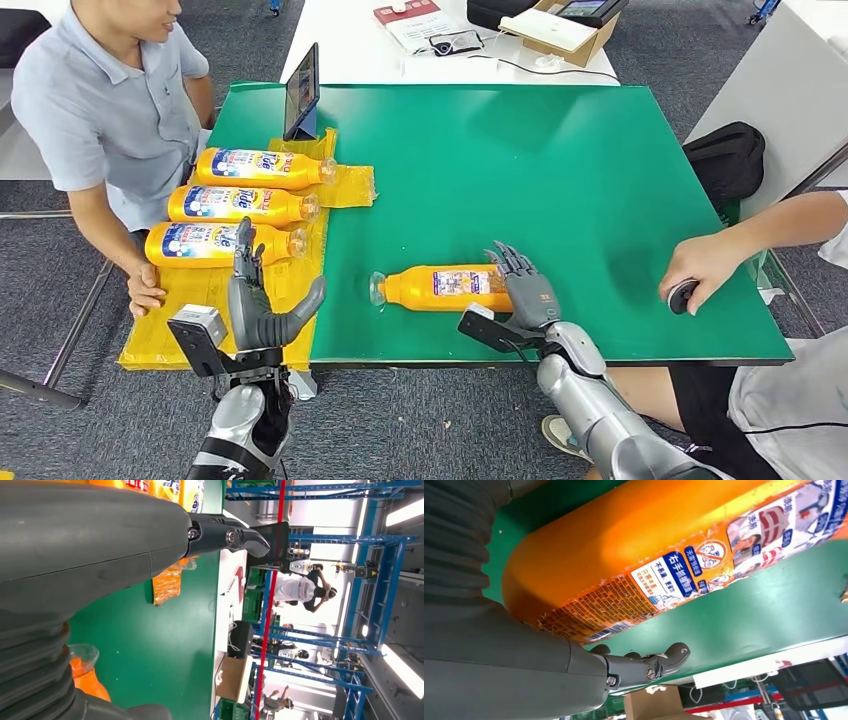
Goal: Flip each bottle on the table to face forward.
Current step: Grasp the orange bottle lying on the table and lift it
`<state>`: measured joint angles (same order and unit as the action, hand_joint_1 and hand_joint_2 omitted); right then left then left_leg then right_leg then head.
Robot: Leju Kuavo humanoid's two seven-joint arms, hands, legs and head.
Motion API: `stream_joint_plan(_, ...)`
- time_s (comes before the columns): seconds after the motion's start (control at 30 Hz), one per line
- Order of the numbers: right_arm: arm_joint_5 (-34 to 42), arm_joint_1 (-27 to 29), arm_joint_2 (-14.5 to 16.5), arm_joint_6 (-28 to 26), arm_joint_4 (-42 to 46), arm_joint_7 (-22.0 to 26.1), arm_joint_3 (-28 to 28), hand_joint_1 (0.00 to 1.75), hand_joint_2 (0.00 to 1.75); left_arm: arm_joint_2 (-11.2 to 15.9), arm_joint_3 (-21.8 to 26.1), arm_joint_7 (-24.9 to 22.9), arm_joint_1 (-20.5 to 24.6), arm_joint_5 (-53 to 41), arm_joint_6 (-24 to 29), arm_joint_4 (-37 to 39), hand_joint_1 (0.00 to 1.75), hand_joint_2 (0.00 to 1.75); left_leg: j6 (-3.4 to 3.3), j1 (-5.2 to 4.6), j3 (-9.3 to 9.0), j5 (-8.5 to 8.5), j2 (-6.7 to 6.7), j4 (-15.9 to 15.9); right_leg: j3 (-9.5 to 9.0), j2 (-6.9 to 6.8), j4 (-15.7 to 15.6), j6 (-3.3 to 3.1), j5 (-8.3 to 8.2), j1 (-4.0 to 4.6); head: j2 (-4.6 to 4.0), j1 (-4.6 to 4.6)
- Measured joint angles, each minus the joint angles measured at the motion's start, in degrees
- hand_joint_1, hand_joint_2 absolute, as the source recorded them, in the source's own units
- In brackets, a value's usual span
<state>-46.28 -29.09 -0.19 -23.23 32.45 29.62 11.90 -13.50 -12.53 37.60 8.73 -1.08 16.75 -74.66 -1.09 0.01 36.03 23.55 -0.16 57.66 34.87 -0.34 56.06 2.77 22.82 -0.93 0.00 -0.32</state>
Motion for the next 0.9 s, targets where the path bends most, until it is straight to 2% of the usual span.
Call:
stream_joint_plan(0.13,-0.5,-1.1,0.4,2.2,-1.8,-1.9,0.9,0.0,1.75,0.0,0.1,0.0,0.6,0.3,0.2,1.0,0.0,1.75,0.0,0.01,-0.04,0.0,0.02,0.0,-0.02,0.02,0.0,-0.01,-0.01,0.02,0.0,0.01)
stream_joint_plan(0.17,-0.8,-1.7,0.5,3.6,-2.3,-3.0,1.2,0.25,1.75,0.0,0.1,-0.1,0.7,0.5,0.4,1.2,0.0,1.75,0.0,0.01,-0.07,0.0,0.08,0.0,-0.03,0.04,0.0,-0.01,-0.02,0.02,0.0,0.01)
stream_joint_plan(0.27,-1.4,-4.4,0.5,10.8,-4.2,-8.2,2.6,1.43,1.75,0.3,0.4,-0.6,0.8,0.8,0.5,1.7,0.0,1.75,0.05,0.01,-0.36,0.08,0.37,0.0,-0.2,0.24,0.0,-0.04,-0.03,0.03,0.0,0.02)
stream_joint_plan(0.3,-1.5,-5.4,0.5,13.5,-4.7,-10.1,3.1,1.61,1.75,0.4,0.5,-0.7,0.8,0.8,0.5,1.7,0.0,1.75,0.09,0.01,-0.51,0.14,0.44,0.0,-0.31,0.32,0.0,-0.05,-0.03,0.02,0.0,0.02)
stream_joint_plan(0.37,-1.8,-7.0,0.5,18.0,-5.6,-12.9,4.1,1.66,1.75,0.6,0.8,-1.1,0.3,0.3,0.3,1.3,0.0,1.75,0.15,0.02,-0.78,0.21,0.52,0.0,-0.53,0.39,0.0,-0.07,-0.01,0.03,0.0,0.02)
stream_joint_plan(0.43,-2.1,-8.4,0.5,20.9,-6.2,-14.8,5.2,0.93,1.75,0.8,1.1,-1.4,-0.2,-0.1,0.0,0.8,0.0,1.75,0.17,0.04,-0.96,0.24,0.56,0.0,-0.7,0.42,-0.1,-0.09,0.01,0.04,0.0,0.02)
stream_joint_plan(0.47,-2.2,-9.1,0.5,22.3,-6.6,-15.9,5.7,0.93,1.75,0.9,1.2,-1.5,-0.3,-0.2,-0.2,0.6,0.0,1.75,0.17,0.05,-1.03,0.24,0.57,0.0,-0.77,0.43,-0.1,-0.09,0.01,0.05,0.0,0.02)
stream_joint_plan(0.5,-2.3,-9.9,0.6,23.9,-7.0,-17.4,6.1,0.97,1.75,1.0,1.3,-1.6,-0.4,-0.1,-0.3,0.5,0.0,1.75,0.17,0.06,-1.09,0.24,0.57,0.0,-0.82,0.43,-0.1,-0.1,0.01,0.06,0.0,0.02)
stream_joint_plan(0.57,-2.5,-11.9,1.0,28.6,-8.1,-21.7,7.1,1.75,1.75,1.1,1.5,-1.8,-0.3,0.7,-1.3,0.5,0.0,1.75,0.18,0.07,-1.24,0.23,0.59,0.0,-0.9,0.46,-0.1,-0.13,-0.01,0.08,0.0,0.01)
stream_joint_plan(0.63,-2.7,-13.8,1.4,33.0,-9.2,-24.4,8.1,1.75,1.75,1.1,1.8,-1.7,0.0,2.1,-2.7,0.6,0.0,1.75,0.19,0.09,-1.37,0.21,0.6,0.0,-0.93,0.46,-0.1,-0.15,-0.01,0.11,-0.01,0.01)
stream_joint_plan(0.7,-2.3,-15.1,1.5,35.1,-9.9,-24.1,8.8,1.75,1.75,1.1,2.0,-1.5,0.4,3.1,-3.6,0.6,0.0,1.75,0.18,0.1,-1.39,0.18,0.56,0.0,-1.03,0.44,-0.1,-0.14,0.0,0.12,-0.01,0.02)
stream_joint_plan(0.9,1.0,-15.8,1.8,35.8,-10.8,-20.5,9.1,1.75,1.75,1.1,2.8,-0.7,0.8,4.1,-4.4,0.6,0.0,1.75,0.16,0.09,-1.36,0.17,0.58,0.0,-1.11,0.45,-0.1,-0.18,-0.08,0.12,-0.01,0.03)
